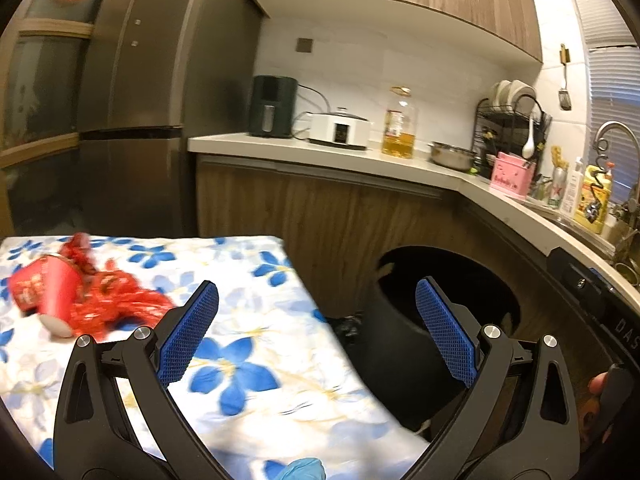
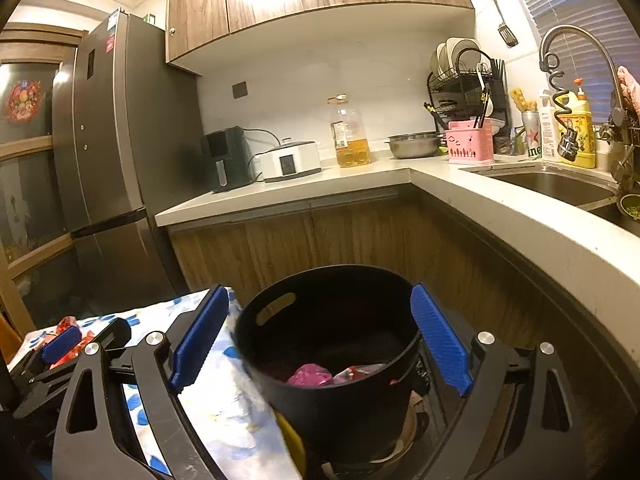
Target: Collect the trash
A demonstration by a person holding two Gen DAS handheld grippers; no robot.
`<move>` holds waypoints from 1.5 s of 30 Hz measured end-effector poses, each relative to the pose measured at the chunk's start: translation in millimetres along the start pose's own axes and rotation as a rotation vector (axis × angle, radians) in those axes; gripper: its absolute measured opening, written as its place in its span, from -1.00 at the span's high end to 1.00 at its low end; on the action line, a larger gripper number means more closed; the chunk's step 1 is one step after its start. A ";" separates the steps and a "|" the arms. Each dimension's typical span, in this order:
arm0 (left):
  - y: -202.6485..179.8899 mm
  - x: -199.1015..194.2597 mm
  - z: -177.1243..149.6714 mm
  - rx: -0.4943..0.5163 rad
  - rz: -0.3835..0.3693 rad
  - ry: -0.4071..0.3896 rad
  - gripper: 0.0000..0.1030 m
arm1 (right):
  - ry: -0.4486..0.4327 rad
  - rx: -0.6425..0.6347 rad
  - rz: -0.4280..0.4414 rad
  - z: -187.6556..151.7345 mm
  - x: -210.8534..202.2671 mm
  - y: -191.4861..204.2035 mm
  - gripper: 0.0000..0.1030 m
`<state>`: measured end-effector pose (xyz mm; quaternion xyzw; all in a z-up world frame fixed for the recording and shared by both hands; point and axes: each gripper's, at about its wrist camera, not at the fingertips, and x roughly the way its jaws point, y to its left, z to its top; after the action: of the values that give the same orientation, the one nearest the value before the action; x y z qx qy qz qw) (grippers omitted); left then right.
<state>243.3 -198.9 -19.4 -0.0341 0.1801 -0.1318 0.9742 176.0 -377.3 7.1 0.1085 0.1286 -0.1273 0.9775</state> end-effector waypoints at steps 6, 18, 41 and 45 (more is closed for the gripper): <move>37.0 -18.2 -5.1 -0.027 0.078 -0.006 -0.89 | 0.017 -0.012 0.057 -12.8 -4.8 32.7 -0.74; 137.7 -50.7 -19.7 -0.111 0.257 0.014 -0.89 | 0.043 -0.038 0.174 -39.9 -3.4 108.0 -0.74; 270.5 -101.7 -20.9 -0.195 0.500 -0.013 -0.89 | 0.164 -0.178 0.431 -90.5 26.4 272.7 -0.74; 293.3 -108.3 -19.0 -0.221 0.535 -0.026 -0.89 | 0.187 -0.211 0.475 -99.5 34.1 303.9 -0.74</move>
<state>210.6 112.2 -33.5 -0.0931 0.1835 0.1508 0.9669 269.7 -73.5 -41.7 0.0446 0.2017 0.1300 0.9698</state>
